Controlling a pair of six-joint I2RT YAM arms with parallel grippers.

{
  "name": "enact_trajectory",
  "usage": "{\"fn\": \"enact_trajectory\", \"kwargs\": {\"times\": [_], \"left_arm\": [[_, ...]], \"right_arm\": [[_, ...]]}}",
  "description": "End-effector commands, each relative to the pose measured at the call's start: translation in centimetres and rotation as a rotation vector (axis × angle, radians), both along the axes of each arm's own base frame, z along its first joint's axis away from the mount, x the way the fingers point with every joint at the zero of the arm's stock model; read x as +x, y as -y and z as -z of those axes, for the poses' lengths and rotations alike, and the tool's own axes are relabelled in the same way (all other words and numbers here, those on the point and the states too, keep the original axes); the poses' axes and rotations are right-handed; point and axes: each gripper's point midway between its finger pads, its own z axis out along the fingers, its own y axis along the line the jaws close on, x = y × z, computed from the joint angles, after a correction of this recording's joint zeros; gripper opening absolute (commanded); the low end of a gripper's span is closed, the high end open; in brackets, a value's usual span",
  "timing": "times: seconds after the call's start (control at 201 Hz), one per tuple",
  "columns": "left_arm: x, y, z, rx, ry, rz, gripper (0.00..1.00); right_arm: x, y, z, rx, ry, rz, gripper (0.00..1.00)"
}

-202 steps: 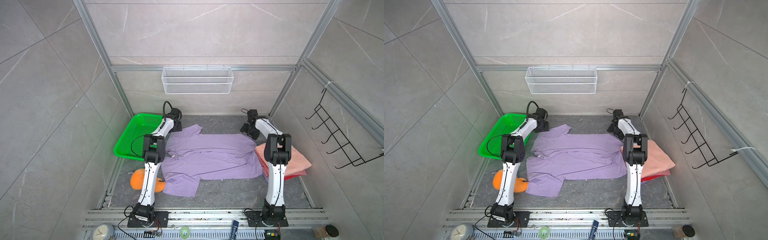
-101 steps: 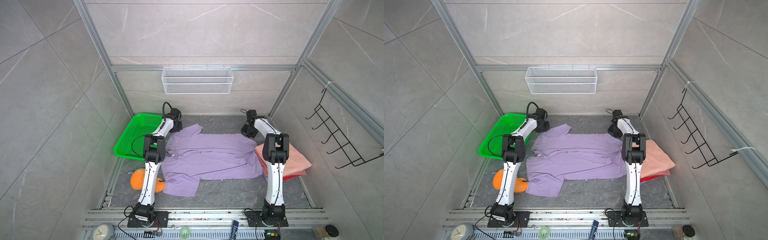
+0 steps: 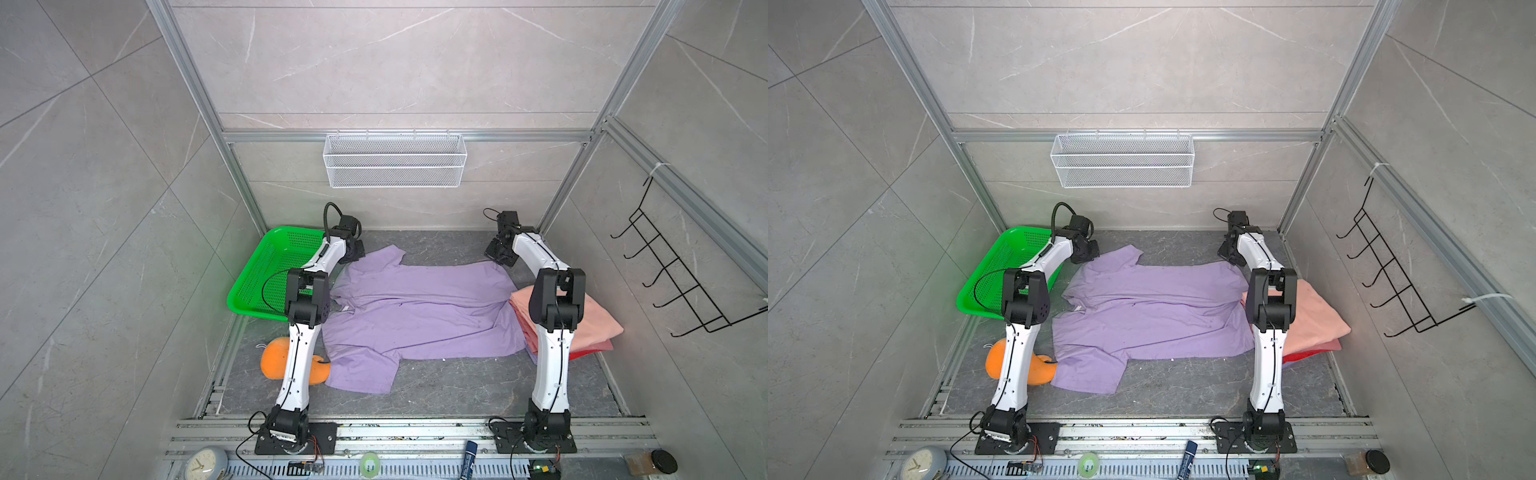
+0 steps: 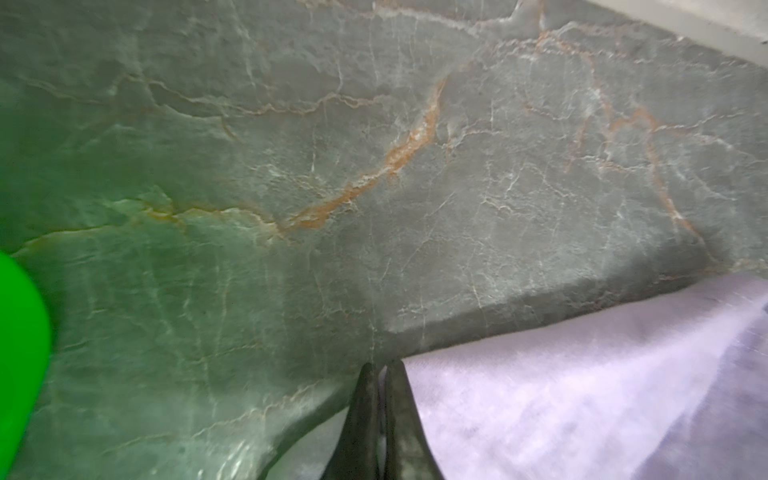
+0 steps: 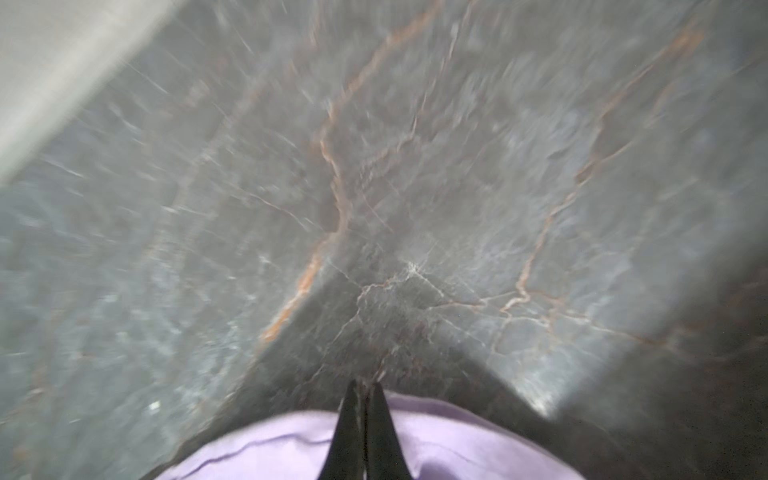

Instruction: Fold and stack the t-shirts

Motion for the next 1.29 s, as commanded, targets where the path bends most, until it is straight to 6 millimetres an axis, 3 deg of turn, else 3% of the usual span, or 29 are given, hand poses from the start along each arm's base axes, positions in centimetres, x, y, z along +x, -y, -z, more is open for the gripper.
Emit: {"fn": "enact_trajectory", "kwargs": {"times": [0.0,0.035,0.05,0.075,0.239,0.353,0.592,0.792,1.031,1.14,1.22,1.26,1.289], "left_arm": [[2.0,-0.7,-10.2,0.004,0.244,-0.003,0.00],[2.1,-0.9,-10.1,0.018,0.256,-0.004,0.00],[2.0,-1.0,-12.1,0.015,0.293,-0.005,0.00],[2.0,-1.2,-12.8,0.024,0.314,-0.010,0.00],[2.1,-2.4,-14.8,0.050,0.391,-0.042,0.00],[2.1,-2.1,-16.2,0.035,0.441,-0.032,0.00],[1.9,-2.0,-16.5,0.039,0.449,-0.013,0.00],[-0.3,-2.7,-17.1,0.048,0.470,-0.018,0.00],[-4.7,-3.7,-16.8,0.039,0.454,-0.039,0.00],[-7.5,-4.7,-16.2,0.039,0.437,-0.079,0.00],[-10.5,-5.2,-15.0,0.048,0.384,-0.108,0.00],[-12.1,-5.3,-14.6,0.059,0.370,-0.127,0.12],[-13.1,-5.6,-14.8,0.080,0.377,-0.143,0.23]], "right_arm": [[1.4,0.6,-6.6,-0.051,0.190,-0.003,0.00],[1.4,0.8,-7.3,-0.057,0.210,0.001,0.00],[1.5,0.9,-7.6,-0.060,0.218,0.002,0.00],[1.4,1.0,-7.7,-0.066,0.225,0.004,0.00],[1.5,1.6,-9.3,-0.083,0.287,0.019,0.00],[1.8,1.8,-10.2,-0.076,0.324,0.015,0.00],[1.6,2.5,-10.0,-0.070,0.321,0.023,0.00],[0.2,2.3,-10.5,-0.074,0.327,-0.013,0.00],[-4.2,1.4,-10.8,-0.072,0.310,-0.086,0.00],[-7.6,1.1,-10.3,-0.083,0.259,-0.122,0.00],[-11.3,1.2,-8.8,-0.091,0.184,-0.127,0.00],[-13.0,1.4,-8.2,-0.099,0.166,-0.112,0.17],[-14.0,1.6,-8.1,-0.111,0.169,-0.100,0.37]]}}
